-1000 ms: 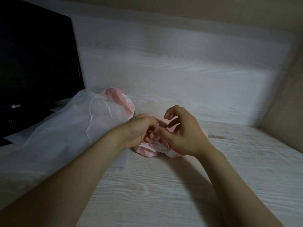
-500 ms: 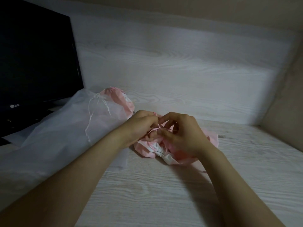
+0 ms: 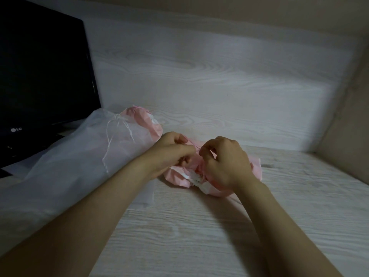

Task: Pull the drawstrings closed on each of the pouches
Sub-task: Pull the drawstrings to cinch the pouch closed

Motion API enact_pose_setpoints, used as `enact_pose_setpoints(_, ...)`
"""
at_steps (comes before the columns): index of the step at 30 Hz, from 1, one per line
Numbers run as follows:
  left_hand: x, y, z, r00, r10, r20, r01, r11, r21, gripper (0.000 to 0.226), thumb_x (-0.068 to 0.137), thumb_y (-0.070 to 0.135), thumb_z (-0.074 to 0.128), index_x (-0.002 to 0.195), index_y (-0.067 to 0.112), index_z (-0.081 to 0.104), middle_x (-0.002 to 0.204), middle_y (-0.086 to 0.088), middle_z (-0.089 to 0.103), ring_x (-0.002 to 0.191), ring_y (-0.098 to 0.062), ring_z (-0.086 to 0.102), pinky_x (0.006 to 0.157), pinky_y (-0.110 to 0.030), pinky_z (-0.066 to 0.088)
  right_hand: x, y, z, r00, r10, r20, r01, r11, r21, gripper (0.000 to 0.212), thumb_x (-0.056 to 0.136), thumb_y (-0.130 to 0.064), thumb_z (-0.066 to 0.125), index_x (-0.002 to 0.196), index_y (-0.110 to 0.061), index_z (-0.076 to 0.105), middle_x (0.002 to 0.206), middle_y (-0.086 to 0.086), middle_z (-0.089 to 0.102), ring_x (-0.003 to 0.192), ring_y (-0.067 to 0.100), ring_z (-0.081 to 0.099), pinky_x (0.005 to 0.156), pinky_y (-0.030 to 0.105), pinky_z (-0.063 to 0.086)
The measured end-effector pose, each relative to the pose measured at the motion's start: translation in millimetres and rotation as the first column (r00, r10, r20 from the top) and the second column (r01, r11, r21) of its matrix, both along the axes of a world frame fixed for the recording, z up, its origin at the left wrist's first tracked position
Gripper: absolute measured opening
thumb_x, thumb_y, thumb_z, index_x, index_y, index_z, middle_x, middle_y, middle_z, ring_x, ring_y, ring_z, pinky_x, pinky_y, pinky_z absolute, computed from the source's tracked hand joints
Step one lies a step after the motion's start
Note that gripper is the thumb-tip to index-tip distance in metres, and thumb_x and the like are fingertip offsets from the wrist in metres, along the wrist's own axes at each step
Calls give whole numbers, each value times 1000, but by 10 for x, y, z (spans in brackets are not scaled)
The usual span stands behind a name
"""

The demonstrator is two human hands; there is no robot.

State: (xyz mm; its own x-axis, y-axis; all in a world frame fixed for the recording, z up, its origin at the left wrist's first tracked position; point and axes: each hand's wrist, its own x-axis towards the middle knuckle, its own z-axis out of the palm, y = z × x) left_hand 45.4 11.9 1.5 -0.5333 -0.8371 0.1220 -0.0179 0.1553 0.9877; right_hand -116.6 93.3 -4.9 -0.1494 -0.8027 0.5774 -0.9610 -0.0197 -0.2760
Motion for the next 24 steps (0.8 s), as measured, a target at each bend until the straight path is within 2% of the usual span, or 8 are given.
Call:
enact_pose_setpoints(2, 12, -6, -37, 996, 68, 66, -61, 992, -106, 60, 57, 13, 76, 113, 11, 54, 94, -10, 59, 65, -17, 57, 61, -29, 50, 26, 6, 2, 998, -55, 31, 55, 998, 5, 23, 91, -31, 52, 84, -24, 72, 86, -4, 70, 81, 24, 63, 67, 37, 52)
enact_pose_setpoints(5, 16, -17, -76, 993, 100, 66, -77, 952, -297, 48, 55, 14, 80, 97, 20, 56, 90, -7, 64, 71, -16, 61, 64, -33, 54, 52, 1, 4, 987, -140, 75, 142, 990, -20, 31, 86, -38, 46, 74, -19, 67, 71, -2, 67, 70, 26, 62, 61, 34, 50)
enact_pose_setpoints(9, -1, -38, -126, 960, 273, 58, -131, 623, -771, 30, 69, -10, 76, 71, 19, 75, 100, 2, 68, 78, -8, 68, 71, -22, 57, 53, 8, 18, 970, -216, 107, 223, 973, -57, 40, 81, -42, 44, 62, -12, 62, 56, 2, 60, 61, 27, 58, 58, 34, 51)
enact_pose_setpoints(13, -36, -104, -213, 932, 359, 47, -130, 452, -882, 35, 81, -11, 67, 91, 18, 85, 102, 3, 76, 90, -9, 70, 82, -28, 59, 36, 15, 30, 975, -181, 130, 184, 983, -13, 38, 78, -40, 46, 60, -12, 63, 52, 3, 58, 58, 25, 58, 53, 30, 45)
enact_pose_setpoints(15, -59, -78, -212, 930, 366, 28, -144, 433, -890, 36, 87, -7, 66, 109, 15, 83, 111, 2, 77, 92, -6, 67, 88, -20, 55, 52, 32, 72, 966, -88, 245, 87, 996, 17, 37, 77, -40, 45, 65, -17, 71, 55, 0, 63, 62, 22, 61, 56, 30, 47)
enact_pose_setpoints(18, -80, 2, -186, 949, 311, 39, -120, 476, -871, 38, 88, 0, 63, 121, 13, 78, 118, 4, 74, 91, 0, 59, 87, -7, 44, 73, 74, 132, 852, 101, 514, -116, 993, -2, 30, 88, -27, 55, 70, -19, 78, 49, -10, 60, 51, 6, 55, 54, 25, 44)
enact_pose_setpoints(20, -82, 13, -177, 966, 252, 62, -84, 528, -845, 34, 86, 7, 63, 115, 15, 79, 119, 5, 72, 99, -3, 64, 87, -8, 46, 67, 83, 148, 793, 173, 584, -182, 982, -44, 29, 91, -15, 58, 72, -15, 79, 46, -11, 47, 47, 5, 39, 51, 23, 35)
enact_pose_setpoints(24, -59, -6, -162, 968, 225, 107, -62, 633, -772, 22, 88, 15, 72, 80, 36, 71, 112, 10, 63, 101, -7, 65, 89, -27, 53, 49, 69, 146, 774, 230, 590, -206, 972, -110, 30, 90, -12, 58, 69, -18, 79, 54, -1, 44, 55, 13, 36, 52, 27, 31)
